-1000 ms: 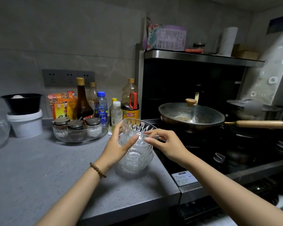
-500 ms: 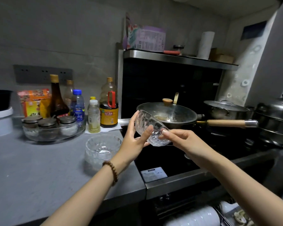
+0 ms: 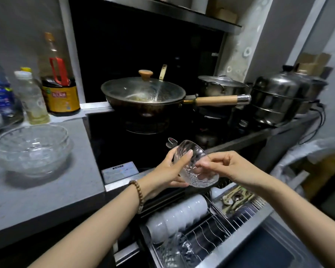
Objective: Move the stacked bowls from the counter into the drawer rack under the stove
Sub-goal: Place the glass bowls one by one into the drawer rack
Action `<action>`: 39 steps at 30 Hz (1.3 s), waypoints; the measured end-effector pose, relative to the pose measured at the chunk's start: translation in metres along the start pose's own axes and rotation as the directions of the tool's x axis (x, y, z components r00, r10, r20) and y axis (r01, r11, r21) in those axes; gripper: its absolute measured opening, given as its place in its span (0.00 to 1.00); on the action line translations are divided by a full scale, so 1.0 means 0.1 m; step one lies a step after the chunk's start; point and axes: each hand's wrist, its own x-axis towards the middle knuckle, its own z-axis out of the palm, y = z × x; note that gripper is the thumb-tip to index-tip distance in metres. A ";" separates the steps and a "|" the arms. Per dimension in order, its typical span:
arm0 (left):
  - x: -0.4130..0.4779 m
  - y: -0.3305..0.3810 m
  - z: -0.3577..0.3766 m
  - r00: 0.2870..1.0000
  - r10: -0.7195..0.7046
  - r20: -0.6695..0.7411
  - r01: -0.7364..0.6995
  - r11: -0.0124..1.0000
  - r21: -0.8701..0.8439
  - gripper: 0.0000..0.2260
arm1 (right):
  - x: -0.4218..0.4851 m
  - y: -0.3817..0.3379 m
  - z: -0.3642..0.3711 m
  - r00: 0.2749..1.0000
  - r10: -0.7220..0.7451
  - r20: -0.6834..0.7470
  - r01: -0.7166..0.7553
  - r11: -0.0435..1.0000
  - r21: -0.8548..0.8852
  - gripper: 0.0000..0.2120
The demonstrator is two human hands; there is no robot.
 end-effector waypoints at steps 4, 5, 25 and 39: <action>0.21 -0.50 0.17 0.983 -0.166 0.083 0.169 0.985 -0.027 0.45 | -0.10 0.44 -0.15 0.988 0.156 0.005 -0.156 0.988 -0.013 0.16; 0.25 -0.63 0.20 0.977 -0.197 0.087 0.199 0.980 -0.012 0.45 | -0.11 0.56 -0.17 0.981 0.196 0.005 -0.196 0.981 -0.005 0.15; 0.32 -2.61 0.02 0.974 -0.195 -0.111 0.202 0.548 0.812 0.42 | 0.03 2.41 -0.09 0.679 0.733 -0.033 -0.730 0.680 0.071 0.10; 0.24 -3.09 -0.12 0.986 -0.127 -0.111 0.137 0.220 0.966 0.50 | 0.40 3.04 0.14 0.407 0.889 0.209 -0.913 0.396 0.092 0.06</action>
